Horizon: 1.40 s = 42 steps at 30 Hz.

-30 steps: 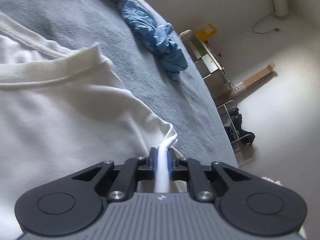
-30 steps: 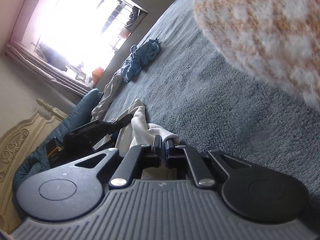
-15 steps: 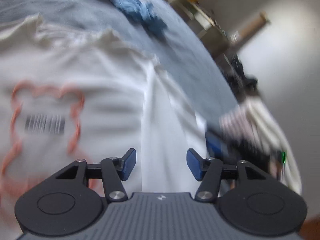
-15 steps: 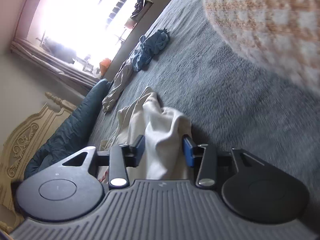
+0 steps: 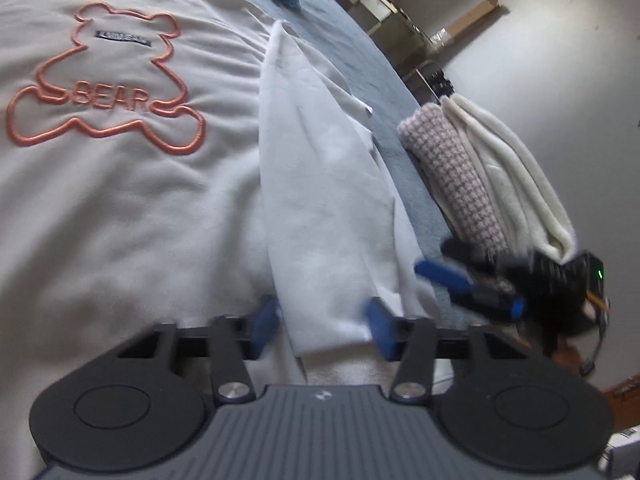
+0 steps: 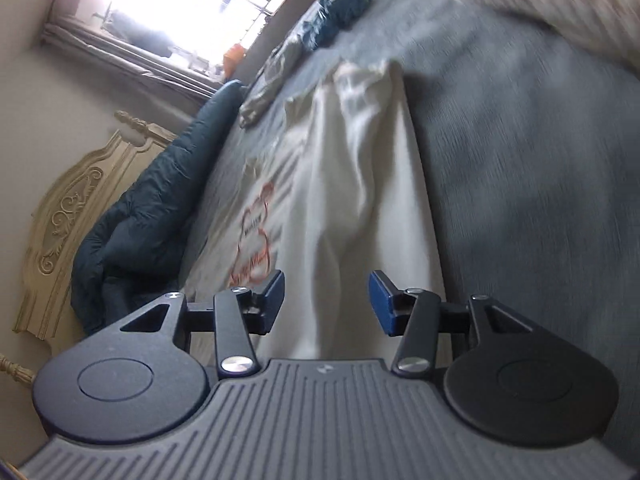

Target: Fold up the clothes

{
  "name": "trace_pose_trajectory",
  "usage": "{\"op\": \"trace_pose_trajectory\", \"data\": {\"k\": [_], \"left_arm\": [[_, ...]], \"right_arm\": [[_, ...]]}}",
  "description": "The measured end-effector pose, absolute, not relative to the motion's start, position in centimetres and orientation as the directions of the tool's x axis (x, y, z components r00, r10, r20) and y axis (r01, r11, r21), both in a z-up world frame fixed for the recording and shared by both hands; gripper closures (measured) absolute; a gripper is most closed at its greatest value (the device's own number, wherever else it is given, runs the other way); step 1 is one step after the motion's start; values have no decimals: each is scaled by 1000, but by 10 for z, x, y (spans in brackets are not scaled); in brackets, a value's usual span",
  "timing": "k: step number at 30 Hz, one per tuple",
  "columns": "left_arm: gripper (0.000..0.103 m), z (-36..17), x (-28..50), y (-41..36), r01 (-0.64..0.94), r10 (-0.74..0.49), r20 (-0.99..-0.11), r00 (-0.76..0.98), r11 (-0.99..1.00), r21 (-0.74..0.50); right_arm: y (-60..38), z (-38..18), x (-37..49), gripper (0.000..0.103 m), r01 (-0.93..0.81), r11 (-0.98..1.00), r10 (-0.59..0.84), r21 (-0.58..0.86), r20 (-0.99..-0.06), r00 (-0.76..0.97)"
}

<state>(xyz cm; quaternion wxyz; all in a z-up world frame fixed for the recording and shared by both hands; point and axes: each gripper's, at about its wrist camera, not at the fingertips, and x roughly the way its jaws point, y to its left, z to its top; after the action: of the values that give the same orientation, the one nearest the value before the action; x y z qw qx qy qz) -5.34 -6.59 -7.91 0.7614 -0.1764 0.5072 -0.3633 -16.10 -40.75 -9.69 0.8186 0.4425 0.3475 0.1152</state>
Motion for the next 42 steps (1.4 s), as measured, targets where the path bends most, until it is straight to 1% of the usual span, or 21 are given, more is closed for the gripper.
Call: {"op": "trace_pose_trajectory", "data": {"k": [3, 6, 7, 8, 12, 13, 14, 16, 17, 18, 20, 23, 25, 26, 28, 31, 33, 35, 38, 40, 42], "left_arm": [[96, -77, -51, -47, 296, -771, -585, 249, 636, -712], [95, -88, -46, -33, 233, -759, -603, 246, 650, -724], [90, -95, -45, -30, 206, -762, -605, 230, 646, -735], [89, -99, -45, -27, 185, -771, -595, 228, 634, -751], [76, -102, -48, -21, 177, -796, -557, 238, 600, -780], [71, -101, -49, -21, 182, -800, -551, 236, 594, -784], [69, -101, -50, -21, 189, -805, -544, 235, 587, -787], [57, -97, -53, -23, 221, -818, -528, 229, 572, -790], [55, -95, -58, -22, 241, -821, -525, 227, 569, -786], [50, -93, -61, -23, 262, -819, -527, 225, 572, -777], [49, -90, -68, -23, 291, -812, -537, 230, 583, -758], [48, -82, -80, -19, 347, -789, -549, 276, 614, -709], [44, -73, -93, -14, 408, -767, -554, 323, 641, -650], [43, -68, -102, -13, 453, -753, -557, 351, 657, -603], [36, -58, -121, -13, 543, -722, -564, 401, 683, -489], [35, -54, -154, -23, 655, -681, -568, 463, 695, -298], [35, -58, -171, -31, 686, -663, -566, 491, 694, -218], [35, -63, -177, -37, 682, -646, -563, 516, 707, -187], [39, -68, -178, -42, 658, -635, -549, 544, 728, -190], [41, -69, -178, -44, 638, -620, -534, 575, 748, -181], [41, -73, -177, -47, 625, -601, -531, 597, 764, -161]], "right_arm": [[-402, -103, -171, 57, 137, 549, 501, 825, -456, 736], [-395, -103, -175, 57, 135, 536, 501, 834, -443, 744], [-393, -104, -176, 57, 134, 529, 506, 838, -439, 743], [-390, -106, -177, 57, 133, 523, 512, 842, -435, 741], [-375, -110, -179, 57, 124, 507, 536, 853, -425, 730], [-371, -109, -180, 57, 119, 505, 544, 855, -422, 725], [-366, -107, -182, 57, 113, 511, 547, 852, -424, 722], [-358, -102, -185, 57, 100, 532, 548, 841, -431, 717], [-355, -100, -188, 57, 91, 541, 547, 836, -431, 718], [-352, -98, -190, 57, 89, 548, 543, 832, -434, 719], [-345, -97, -194, 57, 85, 567, 540, 819, -448, 713], [-333, -93, -203, 57, 60, 603, 532, 795, -457, 712], [-322, -84, -215, 57, -4, 673, 505, 740, -456, 733], [-314, -77, -223, 57, -45, 732, 474, 680, -460, 751], [-295, -67, -239, 57, -124, 846, 404, 518, -472, 784], [-269, -64, -257, 57, -203, 941, 314, 271, -476, 821], [-256, -70, -257, 58, -223, 960, 280, 172, -499, 820], [-245, -75, -254, 59, -223, 969, 247, 109, -519, 819], [-238, -83, -250, 61, -184, 981, 186, 58, -523, 832], [-234, -85, -252, 65, -143, 989, 145, 44, -518, 843], [-236, -88, -253, 66, -116, 992, 126, 52, -514, 848]]}}
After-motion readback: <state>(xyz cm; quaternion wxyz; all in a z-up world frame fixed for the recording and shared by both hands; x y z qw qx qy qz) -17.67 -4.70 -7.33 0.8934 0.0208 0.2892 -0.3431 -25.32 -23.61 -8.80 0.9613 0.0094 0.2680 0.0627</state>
